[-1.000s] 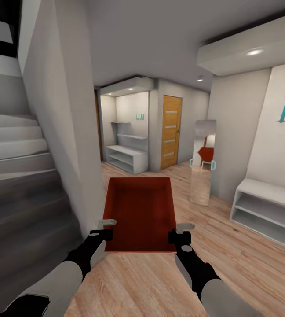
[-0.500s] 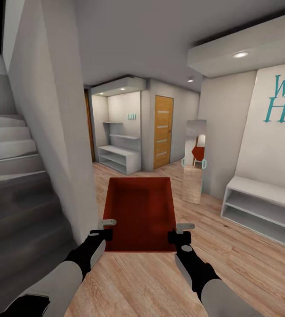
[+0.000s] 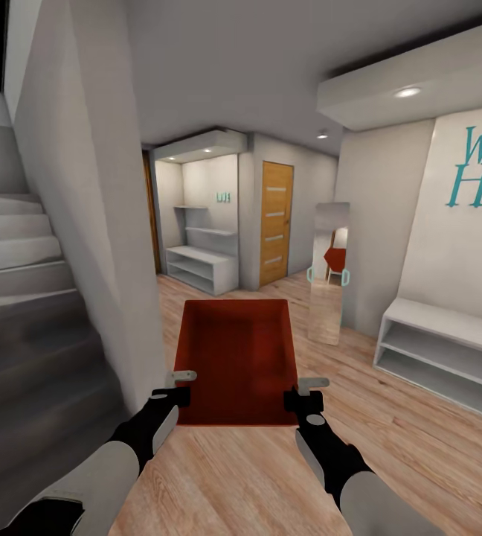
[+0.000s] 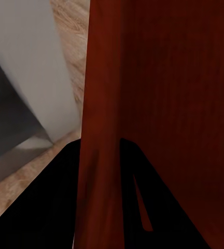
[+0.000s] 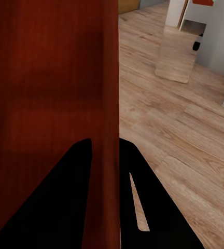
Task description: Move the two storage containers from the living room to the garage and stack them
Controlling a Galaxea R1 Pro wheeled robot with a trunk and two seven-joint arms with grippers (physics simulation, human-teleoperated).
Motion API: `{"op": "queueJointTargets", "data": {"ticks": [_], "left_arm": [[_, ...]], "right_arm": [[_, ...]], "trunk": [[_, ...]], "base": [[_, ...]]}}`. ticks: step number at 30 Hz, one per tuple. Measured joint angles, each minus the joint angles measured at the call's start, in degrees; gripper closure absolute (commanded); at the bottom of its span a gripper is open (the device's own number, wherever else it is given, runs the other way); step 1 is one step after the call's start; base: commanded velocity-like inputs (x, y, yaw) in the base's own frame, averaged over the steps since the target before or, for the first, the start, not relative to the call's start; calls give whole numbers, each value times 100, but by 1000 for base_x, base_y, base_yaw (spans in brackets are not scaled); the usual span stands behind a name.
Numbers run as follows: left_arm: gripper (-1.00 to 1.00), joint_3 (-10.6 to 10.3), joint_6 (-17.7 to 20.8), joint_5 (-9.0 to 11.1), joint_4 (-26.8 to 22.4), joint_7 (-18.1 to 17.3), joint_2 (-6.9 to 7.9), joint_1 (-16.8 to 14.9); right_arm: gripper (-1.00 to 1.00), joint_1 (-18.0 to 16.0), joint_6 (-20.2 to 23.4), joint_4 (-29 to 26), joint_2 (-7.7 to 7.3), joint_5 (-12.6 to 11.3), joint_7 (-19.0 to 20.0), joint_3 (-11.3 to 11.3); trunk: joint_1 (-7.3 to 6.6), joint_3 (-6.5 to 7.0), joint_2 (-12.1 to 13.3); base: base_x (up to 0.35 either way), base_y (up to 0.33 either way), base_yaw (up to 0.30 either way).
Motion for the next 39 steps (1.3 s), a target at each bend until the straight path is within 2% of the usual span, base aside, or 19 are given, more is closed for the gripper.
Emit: {"op": "queueJointTargets", "data": {"ticks": [11,30,39], "left_arm": [[100,1,-15,-1,4,-7,2,0],[100,3,-8,-2,6,-20,9,-1],[100,3,-6,2,4,-21,13,0]], "right_arm": [[100,0,-8,-1,1,0,-6,5],[100,1,0,-2,8,8,-12,-2],[100,0,0,0,9,0,-18,11]], "trunk": [[-2,0,0],[-2,0,0],[-2,0,0]], "base": [[288,0,-7],[322,0,-221],[322,0,-39]]}}
